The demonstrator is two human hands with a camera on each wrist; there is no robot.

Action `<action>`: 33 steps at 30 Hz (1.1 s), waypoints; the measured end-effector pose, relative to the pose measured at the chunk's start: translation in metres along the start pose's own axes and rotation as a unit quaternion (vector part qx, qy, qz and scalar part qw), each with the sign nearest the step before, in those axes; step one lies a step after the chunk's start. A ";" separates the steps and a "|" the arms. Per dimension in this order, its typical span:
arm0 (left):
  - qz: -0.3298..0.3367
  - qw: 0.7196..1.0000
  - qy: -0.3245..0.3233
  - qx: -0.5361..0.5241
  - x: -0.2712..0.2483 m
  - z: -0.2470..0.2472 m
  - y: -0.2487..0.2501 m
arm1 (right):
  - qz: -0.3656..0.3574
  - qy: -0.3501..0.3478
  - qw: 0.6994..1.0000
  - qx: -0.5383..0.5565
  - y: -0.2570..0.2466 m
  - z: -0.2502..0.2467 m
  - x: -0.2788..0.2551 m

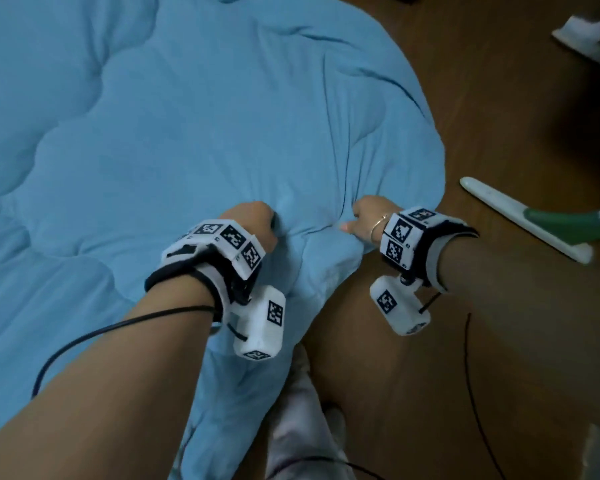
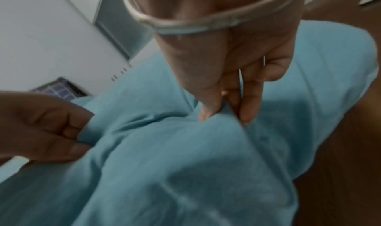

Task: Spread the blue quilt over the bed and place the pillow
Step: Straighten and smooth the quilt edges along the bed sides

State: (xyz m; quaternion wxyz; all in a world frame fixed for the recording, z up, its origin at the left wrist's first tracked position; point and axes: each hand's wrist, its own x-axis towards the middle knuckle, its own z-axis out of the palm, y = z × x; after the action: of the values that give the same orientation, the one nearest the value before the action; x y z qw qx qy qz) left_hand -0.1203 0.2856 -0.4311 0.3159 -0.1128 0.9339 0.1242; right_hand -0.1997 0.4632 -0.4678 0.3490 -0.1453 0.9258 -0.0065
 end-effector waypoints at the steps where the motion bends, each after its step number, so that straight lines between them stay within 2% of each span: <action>1: 0.005 1.000 -0.026 0.006 0.003 -0.007 0.001 | -0.003 -0.023 1.000 -0.010 0.004 -0.003 0.001; 3: 0.016 0.998 -0.051 -0.016 0.010 -0.024 0.008 | 0.000 -0.056 0.998 0.009 0.010 -0.016 0.008; 5: 0.012 0.996 0.017 -0.085 0.027 -0.047 0.020 | 0.015 -0.036 0.997 0.061 0.019 -0.039 0.018; 7: -0.011 0.981 0.124 -0.151 0.048 -0.072 0.030 | 0.046 0.074 0.990 0.110 0.031 -0.067 0.033; 8: -0.021 0.972 0.155 -0.174 0.060 -0.083 0.033 | 0.064 0.134 0.979 0.140 0.037 -0.082 0.043; 9: -0.026 0.968 0.168 -0.185 0.070 -0.091 0.036 | 0.072 0.176 0.968 0.161 0.042 -0.097 0.053; 11: -0.020 0.967 0.175 -0.182 0.091 -0.101 0.041 | 0.067 0.192 0.968 0.147 0.048 -0.124 0.078; 15: 0.000 0.982 0.140 -0.128 0.134 -0.111 0.051 | 0.045 0.139 0.988 0.057 0.057 -0.152 0.125; 19: -0.008 0.991 0.094 -0.099 0.167 -0.115 0.074 | -0.002 0.108 0.994 0.032 0.071 -0.173 0.146; 24: -0.031 0.998 0.044 -0.032 0.203 -0.125 0.099 | -0.083 0.018 0.995 -0.052 0.086 -0.196 0.169; 26: -0.044 0.997 0.035 -0.051 0.211 -0.130 0.115 | -0.095 -0.017 0.993 -0.064 0.096 -0.209 0.174; 29: -0.038 0.988 0.022 -0.148 0.218 -0.137 0.146 | -0.136 -0.061 0.985 -0.084 0.116 -0.229 0.177; 33: -0.089 0.970 0.075 -0.213 0.229 -0.152 0.168 | -0.173 -0.093 0.972 -0.127 0.125 -0.229 0.181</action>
State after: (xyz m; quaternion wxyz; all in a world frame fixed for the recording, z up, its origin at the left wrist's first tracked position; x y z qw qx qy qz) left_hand -0.4316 0.3680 -0.4282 0.2235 -0.2690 0.8931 0.2828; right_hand -0.5101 0.5128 -0.4256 0.4058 -0.3460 0.8435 0.0643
